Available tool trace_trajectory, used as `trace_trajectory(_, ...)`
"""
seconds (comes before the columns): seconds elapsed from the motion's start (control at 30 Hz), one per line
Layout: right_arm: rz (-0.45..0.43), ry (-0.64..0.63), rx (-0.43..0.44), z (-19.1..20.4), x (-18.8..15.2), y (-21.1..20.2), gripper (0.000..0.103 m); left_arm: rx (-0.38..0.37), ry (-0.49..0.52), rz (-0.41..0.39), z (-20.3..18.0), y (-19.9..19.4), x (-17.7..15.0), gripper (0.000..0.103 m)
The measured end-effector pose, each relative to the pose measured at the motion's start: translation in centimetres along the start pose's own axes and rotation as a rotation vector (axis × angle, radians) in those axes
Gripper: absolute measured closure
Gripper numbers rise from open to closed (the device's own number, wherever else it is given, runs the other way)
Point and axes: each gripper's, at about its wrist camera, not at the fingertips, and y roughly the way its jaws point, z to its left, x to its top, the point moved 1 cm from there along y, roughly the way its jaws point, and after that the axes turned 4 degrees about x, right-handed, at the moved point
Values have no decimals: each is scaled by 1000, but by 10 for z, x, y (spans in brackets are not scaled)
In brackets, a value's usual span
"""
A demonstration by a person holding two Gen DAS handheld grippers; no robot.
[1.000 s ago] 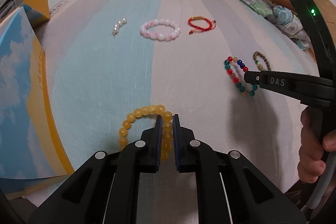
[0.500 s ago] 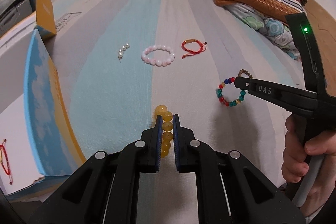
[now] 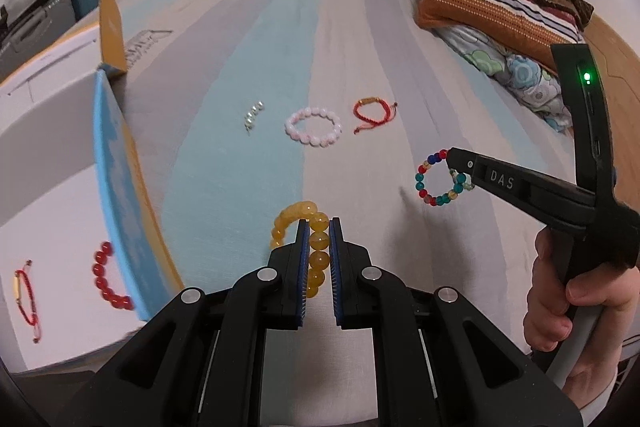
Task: Organize jewelry
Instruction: 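Carry both bracelets into the white box and open both tools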
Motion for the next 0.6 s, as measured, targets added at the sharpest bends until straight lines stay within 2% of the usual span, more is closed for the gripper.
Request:
trace_trajectory(0.27,-38,-34,7,19,7,-22,94,31,-27,-51,19,-34,14,94)
trace_trajectory(0.6,-87,-83,54,67,13,-48,94,68,-120,-145,70,-95,19,94)
